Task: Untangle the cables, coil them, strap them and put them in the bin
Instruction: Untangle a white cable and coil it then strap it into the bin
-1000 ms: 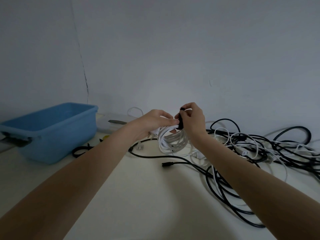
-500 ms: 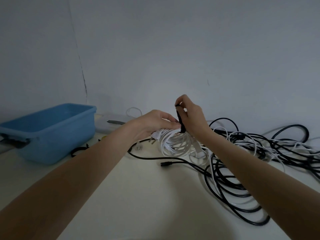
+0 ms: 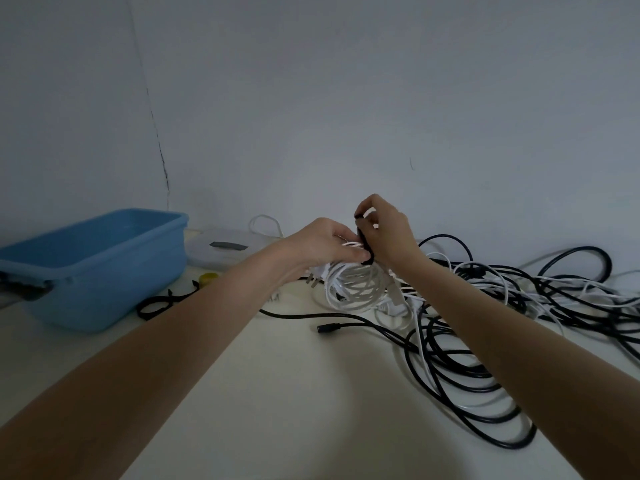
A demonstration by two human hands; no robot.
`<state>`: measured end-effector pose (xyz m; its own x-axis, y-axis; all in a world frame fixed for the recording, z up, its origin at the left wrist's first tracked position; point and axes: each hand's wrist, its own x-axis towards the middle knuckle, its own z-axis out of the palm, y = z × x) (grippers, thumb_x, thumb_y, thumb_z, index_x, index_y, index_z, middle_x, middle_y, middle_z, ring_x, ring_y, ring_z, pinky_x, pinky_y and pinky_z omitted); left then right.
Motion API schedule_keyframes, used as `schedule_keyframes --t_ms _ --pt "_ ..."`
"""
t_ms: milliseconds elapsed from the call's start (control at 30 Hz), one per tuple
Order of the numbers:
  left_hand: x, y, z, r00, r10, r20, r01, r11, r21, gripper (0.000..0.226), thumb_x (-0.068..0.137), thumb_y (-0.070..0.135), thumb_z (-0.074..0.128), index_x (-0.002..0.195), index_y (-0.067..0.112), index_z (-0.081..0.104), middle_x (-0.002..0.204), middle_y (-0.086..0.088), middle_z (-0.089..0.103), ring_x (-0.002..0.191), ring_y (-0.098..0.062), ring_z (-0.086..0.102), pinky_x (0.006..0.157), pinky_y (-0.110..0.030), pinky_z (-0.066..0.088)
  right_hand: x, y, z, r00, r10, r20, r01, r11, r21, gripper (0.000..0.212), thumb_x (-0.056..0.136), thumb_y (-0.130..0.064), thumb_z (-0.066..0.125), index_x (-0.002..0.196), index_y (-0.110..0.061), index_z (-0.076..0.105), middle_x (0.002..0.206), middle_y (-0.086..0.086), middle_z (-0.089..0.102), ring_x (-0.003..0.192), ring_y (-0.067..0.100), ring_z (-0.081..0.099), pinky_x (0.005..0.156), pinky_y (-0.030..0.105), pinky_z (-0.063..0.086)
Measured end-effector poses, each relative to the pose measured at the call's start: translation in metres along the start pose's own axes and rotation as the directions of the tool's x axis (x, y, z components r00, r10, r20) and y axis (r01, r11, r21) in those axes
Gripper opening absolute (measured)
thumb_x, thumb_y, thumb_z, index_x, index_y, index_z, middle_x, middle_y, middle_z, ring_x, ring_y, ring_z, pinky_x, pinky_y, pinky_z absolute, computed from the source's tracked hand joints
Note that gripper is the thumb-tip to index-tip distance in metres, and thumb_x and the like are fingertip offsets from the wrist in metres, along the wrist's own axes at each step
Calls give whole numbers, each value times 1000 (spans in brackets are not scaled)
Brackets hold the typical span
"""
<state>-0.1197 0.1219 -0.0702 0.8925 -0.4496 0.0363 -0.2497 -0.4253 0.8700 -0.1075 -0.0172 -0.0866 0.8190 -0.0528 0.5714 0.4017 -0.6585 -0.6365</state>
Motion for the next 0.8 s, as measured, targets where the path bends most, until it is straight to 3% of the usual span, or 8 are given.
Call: schedule_keyframes --t_ms 67,167,300,433,600,700,733,800 --pt "-3 3 1 999 37 5 -37 999 23 23 83 13 70 105 10 63 101 -6 68 88 -12 64 81 -15 46 1 3 -3 992 113 65 -117 991 71 11 88 -2 51 90 -12 47 56 4 52 43 3 46 49 19 35" --pt "-5 5 4 999 46 7 -46 997 54 29 85 15 69 112 9 60 106 -7 66 98 -18 63 79 -17 47 2 6 -6 963 229 139 -250 955 159 18 85 1 53 87 -15 45 56 3 52 49 11 47 52 24 35" --pt "-7 7 6 998 49 30 -52 995 91 35 85 20 68 115 21 49 111 -9 65 87 -13 60 57 -16 42 4 7 -10 941 286 181 -306 948 90 21 83 0 57 76 -17 47 63 5 55 55 15 49 54 26 38" --pt "-7 10 10 996 86 36 -90 991 102 35 87 15 67 119 14 53 104 -6 65 76 -7 58 49 -7 40 7 5 -18 932 294 214 -299 954 -10 26 80 6 51 70 -18 48 65 3 50 56 13 45 49 24 34" --pt "-6 8 14 993 111 43 -115 988 102 36 87 12 66 121 12 54 109 -1 62 100 -12 58 83 -15 45 6 6 -22 924 307 228 -322 946 30 22 82 4 55 72 -15 51 68 2 49 57 11 46 49 21 35" --pt "-6 8 11 992 119 38 -121 992 43 27 89 7 63 115 6 58 103 -6 64 90 -14 61 81 -18 48 2 7 -27 897 360 255 -409 896 175 9 88 -4 60 80 -7 55 51 2 52 36 4 47 32 14 32" --pt "-5 8 8 993 118 15 -118 993 21 24 89 7 62 113 4 59 103 -10 65 90 -16 62 81 -20 49 1 7 -30 900 363 242 -414 886 208 10 89 -9 61 80 -6 57 44 -1 51 32 2 45 33 13 32" --pt "0 5 1 993 97 -67 -96 995 11 26 89 8 63 113 1 61 108 -14 66 98 -21 63 87 -26 49 2 9 -33 931 307 200 -348 911 221 12 89 -16 62 84 -6 61 57 -1 57 53 7 53 50 16 43"
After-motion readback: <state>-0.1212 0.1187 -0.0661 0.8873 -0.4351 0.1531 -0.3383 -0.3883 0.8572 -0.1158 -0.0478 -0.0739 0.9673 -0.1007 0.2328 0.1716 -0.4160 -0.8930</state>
